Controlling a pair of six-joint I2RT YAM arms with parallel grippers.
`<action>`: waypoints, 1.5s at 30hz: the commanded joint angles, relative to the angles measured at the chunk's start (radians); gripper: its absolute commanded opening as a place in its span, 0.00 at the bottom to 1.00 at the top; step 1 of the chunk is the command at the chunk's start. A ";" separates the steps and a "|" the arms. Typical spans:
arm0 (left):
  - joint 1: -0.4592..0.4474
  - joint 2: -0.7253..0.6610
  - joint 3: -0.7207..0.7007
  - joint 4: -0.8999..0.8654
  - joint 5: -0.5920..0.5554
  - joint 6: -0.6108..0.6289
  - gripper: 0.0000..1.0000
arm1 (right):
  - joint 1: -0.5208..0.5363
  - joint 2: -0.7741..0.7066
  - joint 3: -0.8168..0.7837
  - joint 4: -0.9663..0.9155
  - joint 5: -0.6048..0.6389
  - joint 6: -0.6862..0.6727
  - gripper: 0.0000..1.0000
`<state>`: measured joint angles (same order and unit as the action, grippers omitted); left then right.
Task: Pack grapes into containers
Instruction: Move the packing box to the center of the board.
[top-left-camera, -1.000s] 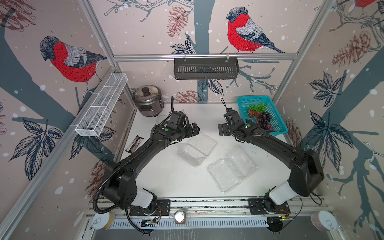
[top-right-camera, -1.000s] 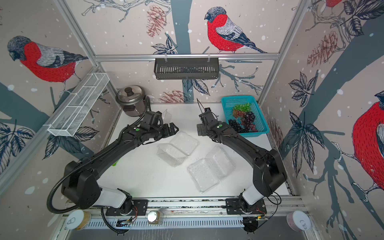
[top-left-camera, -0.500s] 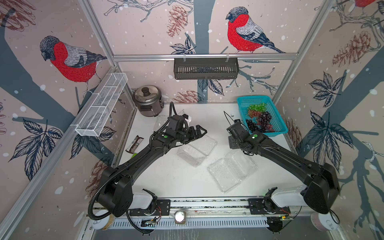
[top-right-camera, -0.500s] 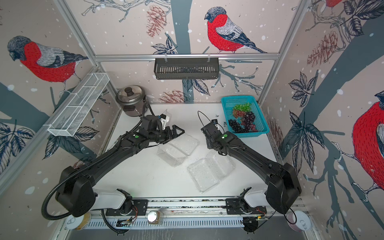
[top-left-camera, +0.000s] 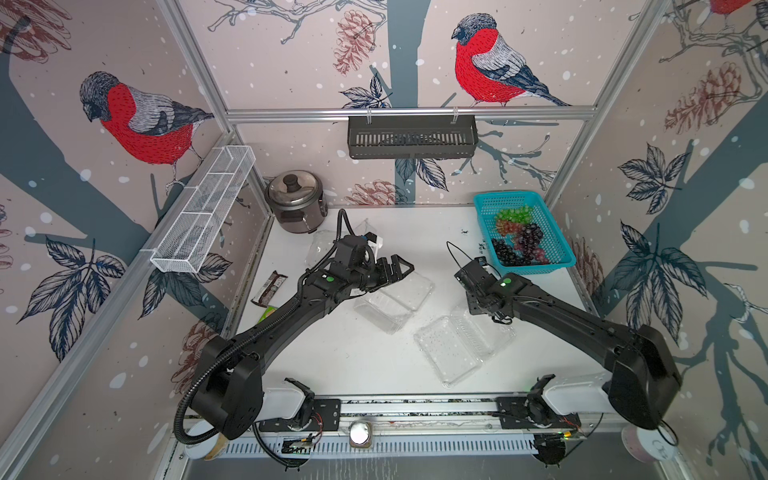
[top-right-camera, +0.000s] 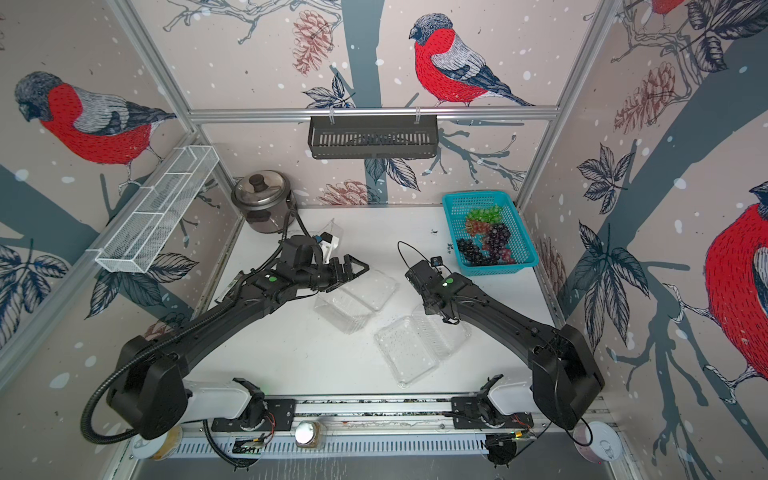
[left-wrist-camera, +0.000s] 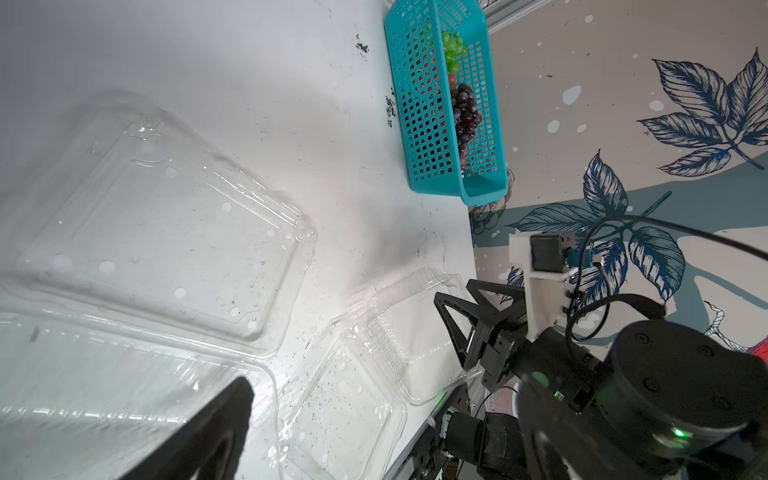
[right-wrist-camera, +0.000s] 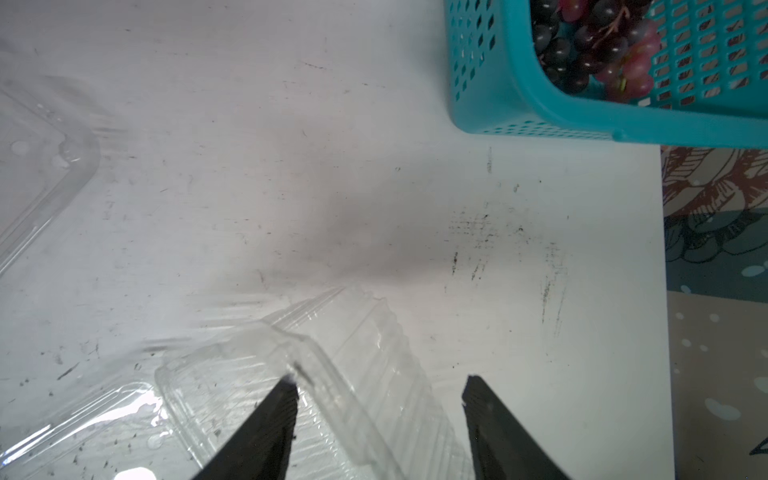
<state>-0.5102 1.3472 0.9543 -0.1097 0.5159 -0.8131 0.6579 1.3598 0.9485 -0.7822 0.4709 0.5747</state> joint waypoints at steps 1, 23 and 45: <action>-0.002 0.018 0.021 0.068 0.006 -0.019 0.98 | -0.051 -0.005 -0.024 0.069 -0.024 -0.039 0.56; 0.031 0.057 0.085 -0.010 0.010 0.028 0.98 | -0.158 0.232 0.308 0.154 -0.059 -0.184 0.13; 0.098 0.030 0.083 -0.044 0.022 0.030 0.98 | -0.383 0.517 0.520 0.480 -0.391 0.218 0.18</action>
<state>-0.4206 1.3869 1.0378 -0.1467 0.5236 -0.7883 0.2798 1.8343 1.4368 -0.3756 0.1242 0.6701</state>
